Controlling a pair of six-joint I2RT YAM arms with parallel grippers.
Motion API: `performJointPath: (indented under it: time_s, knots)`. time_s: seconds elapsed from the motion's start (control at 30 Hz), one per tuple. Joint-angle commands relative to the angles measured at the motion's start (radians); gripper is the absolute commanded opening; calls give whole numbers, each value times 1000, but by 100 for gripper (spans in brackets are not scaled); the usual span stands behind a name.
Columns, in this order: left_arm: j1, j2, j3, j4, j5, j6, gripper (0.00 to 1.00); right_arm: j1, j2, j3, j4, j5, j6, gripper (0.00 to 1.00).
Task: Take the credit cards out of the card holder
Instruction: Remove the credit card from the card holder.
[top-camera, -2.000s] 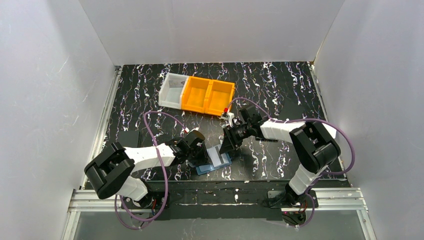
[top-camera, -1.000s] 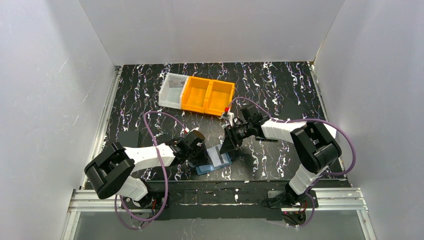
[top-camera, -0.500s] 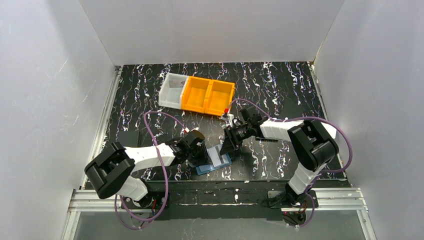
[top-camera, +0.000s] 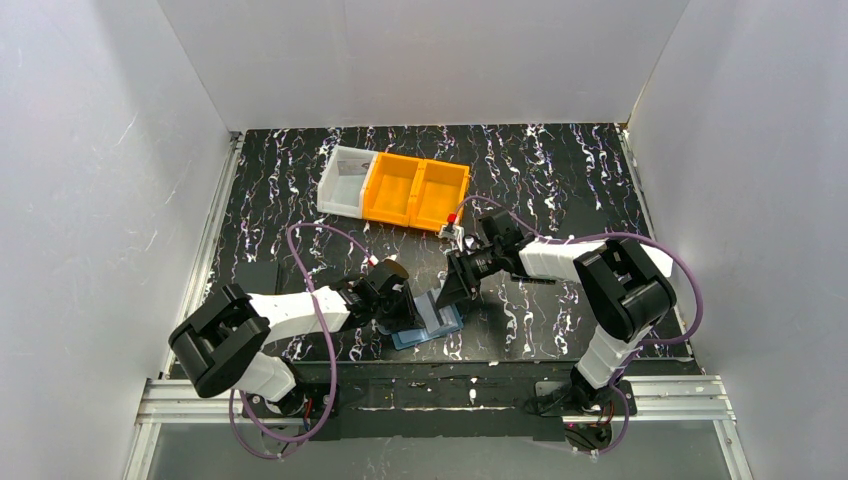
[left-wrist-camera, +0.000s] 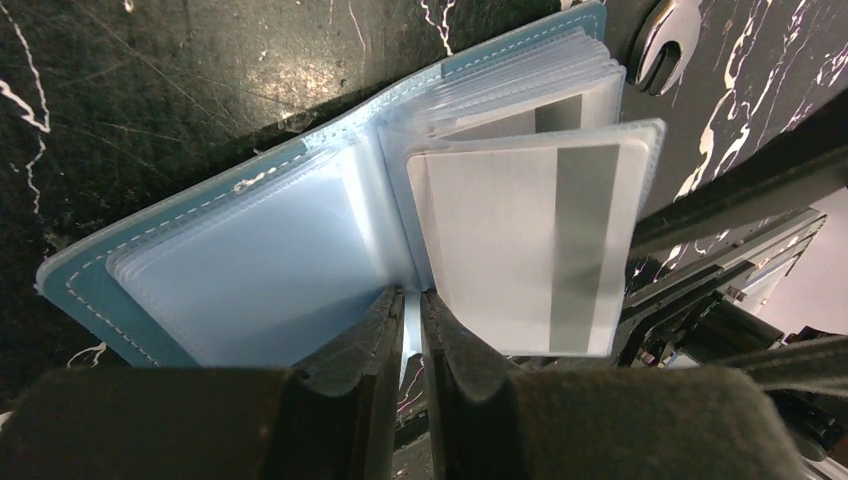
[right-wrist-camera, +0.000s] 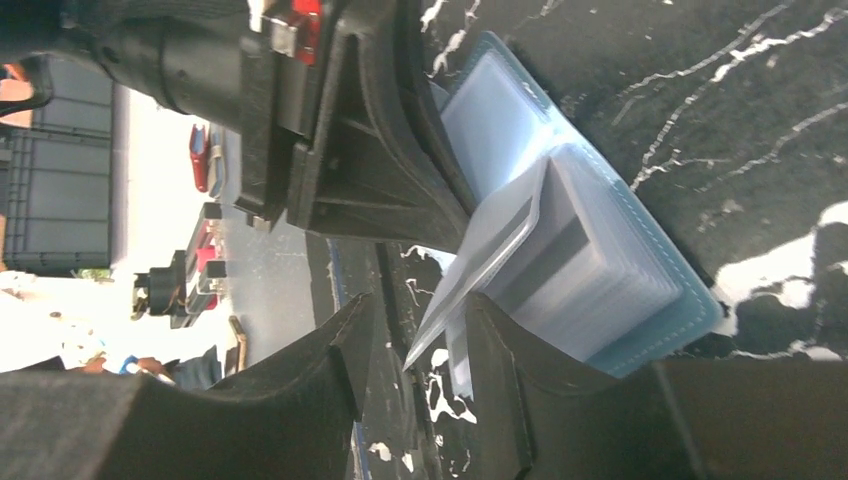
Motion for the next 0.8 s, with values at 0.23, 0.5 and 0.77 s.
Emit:
performJointPath:
  time_s: [0.23,0.5,0.77]
  knots:
    - [13,-61,-65,35,5,-2,25,43,3,-30,92,-110,75,41]
    - [27,-144,-109,50,18,-9,32,52,13,-32,122,-125,96,38]
    - [43,-267,-170,86,10,-55,42,78,27,-26,127,-133,96,38]
